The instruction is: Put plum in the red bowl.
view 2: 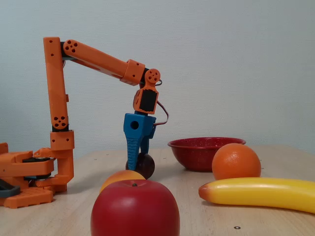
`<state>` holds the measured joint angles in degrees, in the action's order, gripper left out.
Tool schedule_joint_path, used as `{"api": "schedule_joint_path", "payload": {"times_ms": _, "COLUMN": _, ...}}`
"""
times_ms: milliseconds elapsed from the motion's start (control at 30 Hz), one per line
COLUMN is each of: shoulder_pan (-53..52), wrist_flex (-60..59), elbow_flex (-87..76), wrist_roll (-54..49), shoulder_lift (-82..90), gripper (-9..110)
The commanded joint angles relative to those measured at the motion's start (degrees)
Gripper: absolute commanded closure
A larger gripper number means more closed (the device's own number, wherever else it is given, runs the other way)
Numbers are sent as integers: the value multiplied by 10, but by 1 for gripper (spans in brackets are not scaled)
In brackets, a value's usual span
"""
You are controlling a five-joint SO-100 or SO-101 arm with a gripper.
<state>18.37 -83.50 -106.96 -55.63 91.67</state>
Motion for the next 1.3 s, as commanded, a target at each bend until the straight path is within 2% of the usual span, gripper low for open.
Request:
{"api": "schedule_joint_path", "payload": {"times_ms": 0, "shoulder_pan": -16, "wrist_flex": 6, "elbow_flex": 51, "wrist_roll": -16, "shoulder_lift": 17, "gripper": 55}}
{"api": "schedule_joint_path", "payload": {"times_ms": 467, "shoulder_pan": -13, "wrist_flex": 0, "elbow_flex": 49, "wrist_roll": -21, "shoulder_lift": 8, "gripper": 55}}
{"api": "schedule_joint_path", "payload": {"times_ms": 800, "shoulder_pan": -12, "wrist_flex": -52, "elbow_flex": 62, "wrist_roll": -46, "shoulder_lift": 5, "gripper": 57}}
{"api": "schedule_joint_path", "payload": {"times_ms": 1267, "shoulder_pan": -8, "wrist_flex": 20, "elbow_flex": 15, "wrist_roll": -53, "shoulder_lift": 1, "gripper": 57}}
